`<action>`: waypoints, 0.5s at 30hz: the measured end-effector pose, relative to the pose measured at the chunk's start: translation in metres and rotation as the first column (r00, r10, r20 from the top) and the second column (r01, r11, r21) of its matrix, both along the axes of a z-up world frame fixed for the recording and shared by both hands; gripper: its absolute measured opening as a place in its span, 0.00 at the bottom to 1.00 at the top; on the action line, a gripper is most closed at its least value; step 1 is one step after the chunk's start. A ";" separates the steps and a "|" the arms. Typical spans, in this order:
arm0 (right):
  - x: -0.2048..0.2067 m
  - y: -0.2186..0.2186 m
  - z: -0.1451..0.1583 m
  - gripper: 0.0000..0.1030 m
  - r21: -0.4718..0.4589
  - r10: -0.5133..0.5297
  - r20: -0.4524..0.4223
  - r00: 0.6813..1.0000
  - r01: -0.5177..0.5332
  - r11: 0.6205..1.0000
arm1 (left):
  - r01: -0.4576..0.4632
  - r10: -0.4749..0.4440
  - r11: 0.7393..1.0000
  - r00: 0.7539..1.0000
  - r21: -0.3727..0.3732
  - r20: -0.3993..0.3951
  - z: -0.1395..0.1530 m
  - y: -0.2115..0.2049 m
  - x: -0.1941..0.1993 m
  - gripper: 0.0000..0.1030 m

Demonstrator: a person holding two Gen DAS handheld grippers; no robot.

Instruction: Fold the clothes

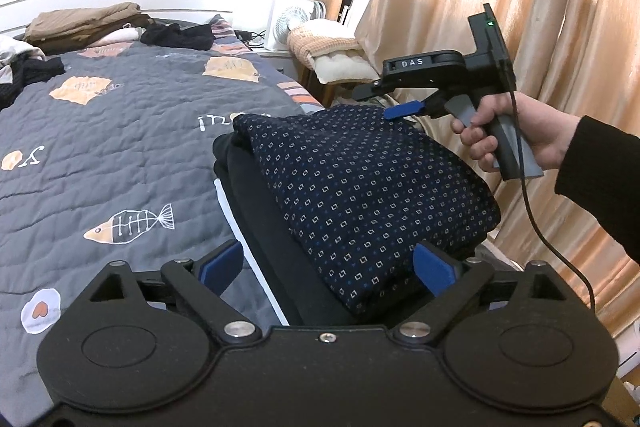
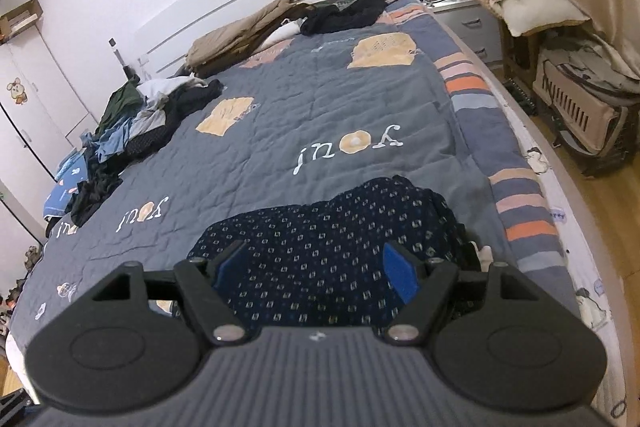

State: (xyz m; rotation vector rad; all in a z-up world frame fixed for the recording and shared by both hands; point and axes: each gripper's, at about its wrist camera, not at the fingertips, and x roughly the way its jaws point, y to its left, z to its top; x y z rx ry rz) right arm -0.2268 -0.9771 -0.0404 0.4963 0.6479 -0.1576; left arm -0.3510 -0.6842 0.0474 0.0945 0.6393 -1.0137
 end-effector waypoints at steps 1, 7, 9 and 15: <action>0.003 -0.002 -0.002 0.72 0.000 0.001 -0.009 1.000 -0.001 1.000 | 0.001 -0.001 1.000 1.000 0.002 -0.002 -0.001 -0.001 0.001 0.89; 0.017 -0.026 -0.022 0.71 0.080 -0.035 -0.067 0.997 0.041 0.996 | -0.006 0.006 1.000 1.000 0.004 -0.022 -0.008 -0.002 0.006 0.89; 0.016 -0.037 -0.027 0.71 0.101 -0.072 -0.071 0.995 0.079 0.992 | -0.006 0.007 1.000 1.000 0.011 -0.026 -0.010 -0.002 0.007 0.89; 0.013 -0.049 -0.032 0.70 0.128 -0.105 -0.074 0.992 0.114 0.985 | -0.019 0.019 1.000 0.999 0.009 -0.037 -0.010 -0.002 0.011 0.89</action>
